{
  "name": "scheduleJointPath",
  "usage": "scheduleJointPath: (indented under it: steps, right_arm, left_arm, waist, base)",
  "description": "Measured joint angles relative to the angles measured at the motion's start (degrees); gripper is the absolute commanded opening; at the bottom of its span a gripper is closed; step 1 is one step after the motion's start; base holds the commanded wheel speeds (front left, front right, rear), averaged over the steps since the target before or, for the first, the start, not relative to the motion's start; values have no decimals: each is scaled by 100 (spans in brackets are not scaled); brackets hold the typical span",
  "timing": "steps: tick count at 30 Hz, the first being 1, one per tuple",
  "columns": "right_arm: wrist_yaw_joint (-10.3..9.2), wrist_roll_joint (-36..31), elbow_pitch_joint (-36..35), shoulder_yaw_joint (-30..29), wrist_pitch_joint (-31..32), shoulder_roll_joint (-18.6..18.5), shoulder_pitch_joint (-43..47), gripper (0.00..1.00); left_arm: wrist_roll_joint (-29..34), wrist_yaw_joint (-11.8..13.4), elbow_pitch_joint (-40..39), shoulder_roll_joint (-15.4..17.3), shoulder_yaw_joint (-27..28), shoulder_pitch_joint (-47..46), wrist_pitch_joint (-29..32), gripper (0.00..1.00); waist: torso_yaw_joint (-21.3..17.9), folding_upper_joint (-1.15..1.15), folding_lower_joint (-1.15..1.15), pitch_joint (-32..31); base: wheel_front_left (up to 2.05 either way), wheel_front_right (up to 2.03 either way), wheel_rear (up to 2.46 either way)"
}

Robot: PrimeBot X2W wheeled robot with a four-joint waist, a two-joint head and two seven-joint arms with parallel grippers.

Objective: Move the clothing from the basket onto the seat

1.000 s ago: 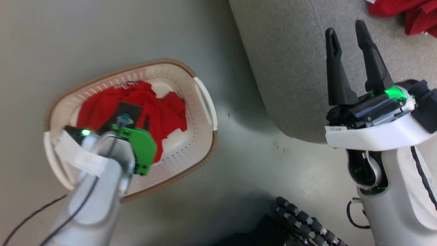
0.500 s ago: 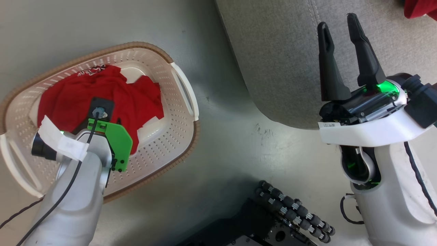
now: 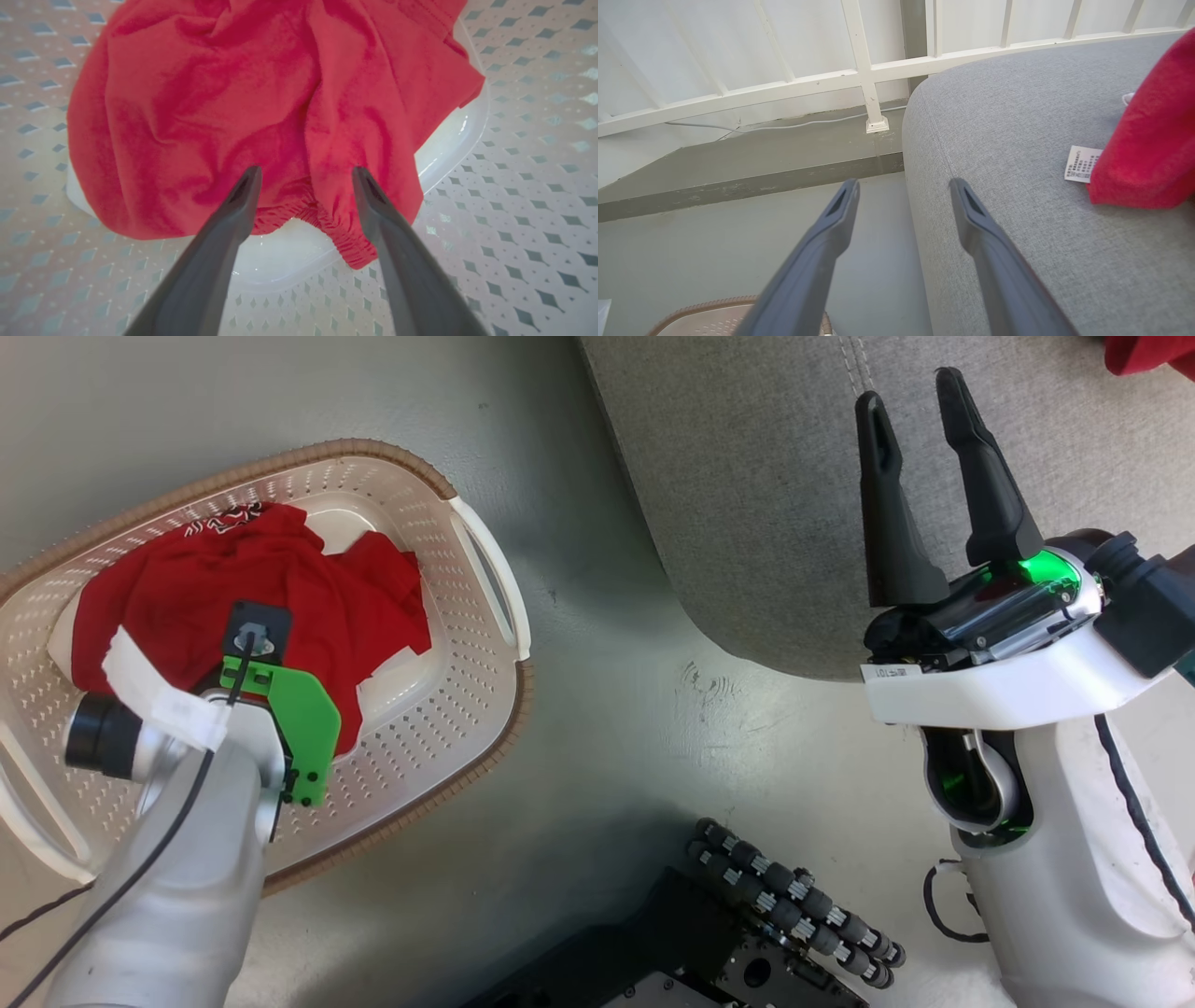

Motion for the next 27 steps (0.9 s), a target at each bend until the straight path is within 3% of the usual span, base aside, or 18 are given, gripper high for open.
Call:
scheduleJointPath:
  steps: [16,18,20,21,27]
  right_arm:
    - [44,0,-111,-159,-24,14,12,100]
    - [44,0,-122,-168,-24,16,13,100]
    - [45,0,-140,-178,-24,20,17,100]
    - [48,0,-146,-186,-24,21,19,100]
    - [49,-1,-156,-230,-24,31,23,100]
  left_arm:
    - [-35,5,778,-26,149,-449,231,100]
    - [-74,5,835,-55,161,-486,232,45]
    - [-74,5,891,-92,156,-558,232,24]
    - [-73,1,914,-112,147,-594,229,0]
    - [-59,-27,1059,-126,51,-730,190,0]
  waist:
    - [123,0,0,172]
    - [131,0,0,179]
    - [139,0,0,187]
    - [142,0,0,191]
    - [162,0,0,211]
  base:
    - [0,0,0]
    - [0,0,0]
    - [0,0,0]
    - [0,0,0]
    - [0,0,0]
